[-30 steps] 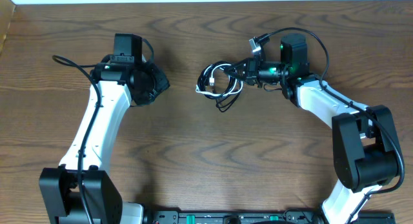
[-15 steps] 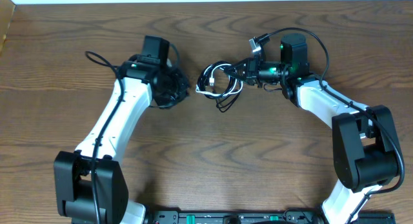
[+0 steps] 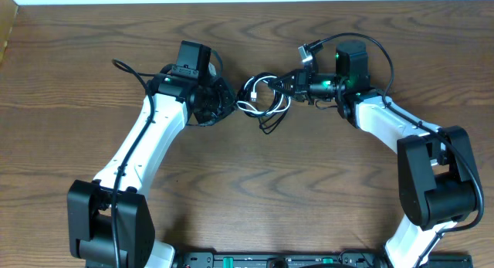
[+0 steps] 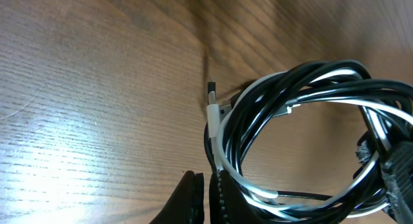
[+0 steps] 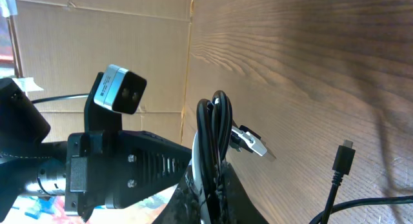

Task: Untangle cables

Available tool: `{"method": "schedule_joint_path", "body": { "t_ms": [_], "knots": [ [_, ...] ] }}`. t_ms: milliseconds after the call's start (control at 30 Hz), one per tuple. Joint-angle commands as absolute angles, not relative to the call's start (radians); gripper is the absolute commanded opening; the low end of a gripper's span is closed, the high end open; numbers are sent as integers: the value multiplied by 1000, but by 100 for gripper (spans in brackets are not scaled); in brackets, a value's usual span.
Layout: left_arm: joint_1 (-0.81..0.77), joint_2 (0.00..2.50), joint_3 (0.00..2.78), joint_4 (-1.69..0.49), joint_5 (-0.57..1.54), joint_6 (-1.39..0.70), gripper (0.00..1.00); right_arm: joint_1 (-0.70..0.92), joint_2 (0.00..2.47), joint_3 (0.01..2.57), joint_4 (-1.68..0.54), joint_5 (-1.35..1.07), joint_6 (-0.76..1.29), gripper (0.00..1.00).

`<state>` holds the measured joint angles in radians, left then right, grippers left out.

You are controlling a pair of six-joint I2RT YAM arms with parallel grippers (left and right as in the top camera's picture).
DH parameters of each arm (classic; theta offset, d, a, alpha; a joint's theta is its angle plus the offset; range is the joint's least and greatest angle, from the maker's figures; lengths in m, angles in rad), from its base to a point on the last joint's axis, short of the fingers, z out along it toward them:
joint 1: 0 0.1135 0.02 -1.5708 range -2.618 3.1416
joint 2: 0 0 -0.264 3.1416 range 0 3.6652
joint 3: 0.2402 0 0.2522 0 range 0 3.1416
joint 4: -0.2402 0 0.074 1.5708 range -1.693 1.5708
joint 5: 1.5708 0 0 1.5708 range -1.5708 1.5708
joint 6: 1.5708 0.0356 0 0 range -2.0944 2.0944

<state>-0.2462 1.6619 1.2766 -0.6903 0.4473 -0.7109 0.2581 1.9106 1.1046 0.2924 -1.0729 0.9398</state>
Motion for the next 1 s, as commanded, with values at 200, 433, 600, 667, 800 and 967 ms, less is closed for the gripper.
{"method": "schedule_joint_path", "body": {
  "t_ms": [200, 433, 600, 667, 800, 967],
  "knots": [
    [-254, 1687, 1266, -677, 460, -720, 11, 263, 1903, 1111, 297, -1091, 950, 1],
    [-281, 1690, 1266, -645, 459, -720, 17, 263, 1903, 1111, 297, -1091, 950, 1],
    [-302, 1706, 1265, -634, 428, -720, 17, 263, 1903, 1111, 297, -1091, 950, 1],
    [-306, 1713, 1265, -634, 414, -720, 17, 263, 1903, 1111, 297, -1091, 950, 1],
    [-311, 1723, 1265, -635, 414, -719, 17, 263, 1903, 1111, 297, -1091, 950, 1],
    [-311, 1723, 1265, -645, 414, -688, 24, 263, 1903, 1111, 297, -1091, 950, 1]
  ]
}}
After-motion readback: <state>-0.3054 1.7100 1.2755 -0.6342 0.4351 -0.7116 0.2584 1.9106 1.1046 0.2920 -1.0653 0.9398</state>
